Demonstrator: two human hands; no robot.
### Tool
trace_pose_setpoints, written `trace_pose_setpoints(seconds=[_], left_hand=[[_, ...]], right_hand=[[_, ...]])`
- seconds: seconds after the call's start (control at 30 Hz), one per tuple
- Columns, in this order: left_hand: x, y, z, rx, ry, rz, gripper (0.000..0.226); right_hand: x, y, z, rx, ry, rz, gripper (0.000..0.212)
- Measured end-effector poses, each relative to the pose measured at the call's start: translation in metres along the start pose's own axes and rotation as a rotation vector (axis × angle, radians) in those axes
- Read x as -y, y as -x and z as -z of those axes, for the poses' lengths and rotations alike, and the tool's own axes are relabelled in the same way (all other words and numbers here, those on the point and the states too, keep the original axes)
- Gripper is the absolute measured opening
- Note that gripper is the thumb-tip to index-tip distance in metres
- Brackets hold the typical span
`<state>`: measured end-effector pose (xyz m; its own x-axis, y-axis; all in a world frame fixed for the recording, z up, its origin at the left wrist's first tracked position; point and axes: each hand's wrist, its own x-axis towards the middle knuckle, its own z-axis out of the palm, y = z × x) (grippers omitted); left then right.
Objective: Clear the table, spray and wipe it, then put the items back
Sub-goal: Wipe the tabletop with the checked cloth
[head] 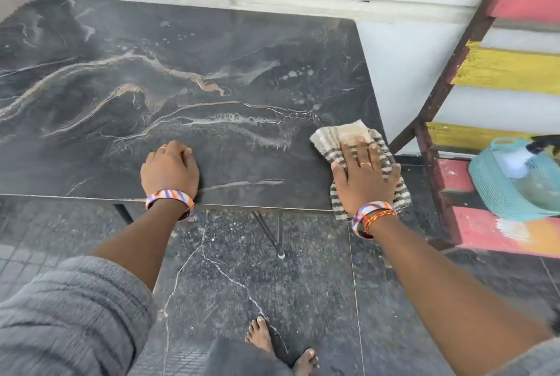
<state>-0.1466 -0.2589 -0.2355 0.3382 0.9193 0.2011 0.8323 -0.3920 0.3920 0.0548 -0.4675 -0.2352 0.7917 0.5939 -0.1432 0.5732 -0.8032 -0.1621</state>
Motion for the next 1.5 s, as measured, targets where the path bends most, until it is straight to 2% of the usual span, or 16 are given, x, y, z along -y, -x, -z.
trace_pose_setpoints(seconds=[0.13, 0.3, 0.43, 0.5, 0.67, 0.77, 0.87, 1.0, 1.1, 1.17, 1.23, 1.3, 1.37, 1.5], left_hand=[[-0.001, -0.004, 0.0, 0.007, -0.024, 0.009, 0.031], [0.003, -0.003, 0.0, 0.018, -0.023, 0.003, 0.031], [0.0, -0.005, 0.0, 0.03, -0.029, 0.002, 0.032], [-0.002, -0.006, -0.001, 0.034, -0.031, 0.004, 0.032], [-0.001, -0.004, -0.002, 0.044, -0.027, -0.018, 0.032], [0.001, -0.005, 0.001, 0.061, 0.032, -0.028, 0.031], [0.007, -0.008, 0.003, 0.083, 0.099, -0.053, 0.029], [0.01, -0.009, 0.006, 0.144, 0.162, -0.059, 0.03], [0.017, -0.01, 0.012, 0.226, 0.286, -0.011, 0.029], [0.023, -0.012, 0.015, 0.272, 0.395, 0.018, 0.03], [0.028, -0.014, 0.016, 0.293, 0.485, 0.029, 0.03], [0.03, -0.014, 0.017, 0.304, 0.493, -0.005, 0.029], [0.029, -0.014, 0.018, 0.306, 0.45, -0.044, 0.028], [0.023, -0.012, 0.019, 0.308, 0.408, -0.039, 0.03]], right_hand=[[0.033, 0.018, -0.007, -0.062, 0.02, 0.058, 0.053], [0.108, 0.063, -0.033, -0.073, -0.052, 0.419, 0.056], [0.084, 0.047, -0.028, -0.031, 0.082, 0.586, 0.061], [0.05, 0.042, -0.025, -0.058, 0.094, 0.491, 0.062], [-0.024, 0.038, -0.009, -0.098, -0.018, -0.136, 0.067], [-0.024, 0.032, -0.003, -0.072, -0.149, -0.378, 0.066], [0.003, 0.026, -0.009, -0.134, -0.166, -0.498, 0.058], [0.065, 0.038, -0.027, -0.202, -0.151, -0.458, 0.052], [0.15, 0.069, -0.057, -0.331, -0.122, -0.211, 0.051], [0.199, 0.087, -0.071, -0.337, -0.111, -0.001, 0.05], [0.212, 0.092, -0.077, -0.304, -0.065, 0.116, 0.048], [0.194, 0.087, -0.072, -0.306, -0.036, 0.161, 0.048], [0.161, 0.083, -0.063, -0.312, -0.032, 0.097, 0.051], [0.071, 0.075, -0.042, -0.269, -0.058, -0.356, 0.057]])
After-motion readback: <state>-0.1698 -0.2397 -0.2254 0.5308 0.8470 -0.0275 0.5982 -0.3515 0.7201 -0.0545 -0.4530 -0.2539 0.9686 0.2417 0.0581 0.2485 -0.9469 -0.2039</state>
